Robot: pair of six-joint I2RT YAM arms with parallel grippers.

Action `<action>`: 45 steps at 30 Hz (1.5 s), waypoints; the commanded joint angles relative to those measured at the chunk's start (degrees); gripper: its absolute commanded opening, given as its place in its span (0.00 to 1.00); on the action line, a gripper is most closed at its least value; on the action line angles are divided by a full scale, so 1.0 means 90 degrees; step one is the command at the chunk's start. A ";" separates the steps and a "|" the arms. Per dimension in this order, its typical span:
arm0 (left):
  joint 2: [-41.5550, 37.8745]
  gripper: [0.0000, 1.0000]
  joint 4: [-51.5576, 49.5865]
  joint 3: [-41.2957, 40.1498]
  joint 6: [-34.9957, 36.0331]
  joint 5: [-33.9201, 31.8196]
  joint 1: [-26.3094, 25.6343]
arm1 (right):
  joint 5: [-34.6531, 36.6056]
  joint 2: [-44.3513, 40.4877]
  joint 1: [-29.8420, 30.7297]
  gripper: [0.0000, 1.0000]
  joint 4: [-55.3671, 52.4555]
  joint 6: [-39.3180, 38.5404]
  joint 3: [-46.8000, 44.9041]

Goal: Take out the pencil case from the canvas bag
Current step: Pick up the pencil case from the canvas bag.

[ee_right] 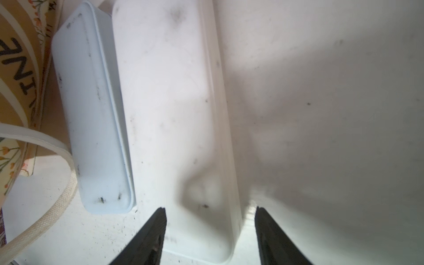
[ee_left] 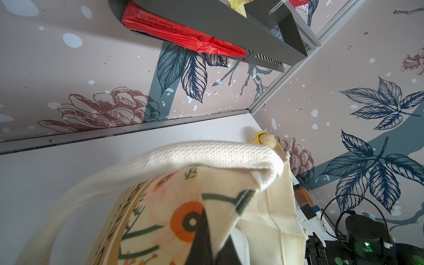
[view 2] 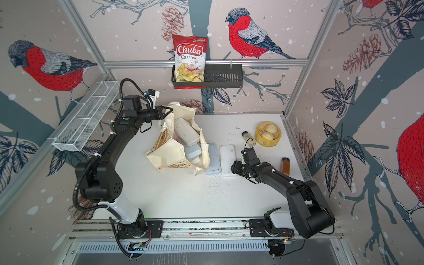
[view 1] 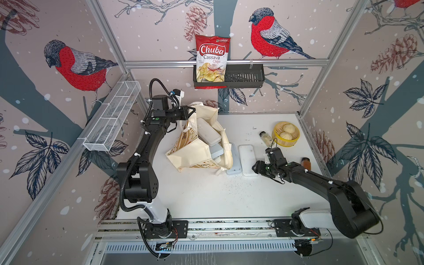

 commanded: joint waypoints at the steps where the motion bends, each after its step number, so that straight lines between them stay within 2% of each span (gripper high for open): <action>1: -0.0011 0.00 -0.0039 0.0005 0.0053 0.0042 -0.0013 | -0.0240 0.0148 -0.0033 0.64 0.0306 -0.0326 0.0154; 11: -0.0041 0.00 -0.0091 0.0024 0.0122 -0.0006 -0.0012 | -0.0165 0.0955 -0.0258 0.59 0.0455 -0.0667 0.0522; 21: -0.0019 0.00 -0.0117 0.0027 0.0140 -0.0016 -0.0019 | -0.0125 0.1385 -0.0271 0.53 0.0588 -0.0630 0.0745; 31: -0.0004 0.00 -0.0101 0.0025 0.0120 0.0003 -0.0012 | -0.0248 0.1712 -0.0268 0.54 0.0584 -0.1052 0.1018; 45: 0.0029 0.00 -0.0098 0.0025 0.0101 0.0013 -0.0017 | -0.0418 0.1820 -0.0284 0.59 0.0472 -0.1203 0.1301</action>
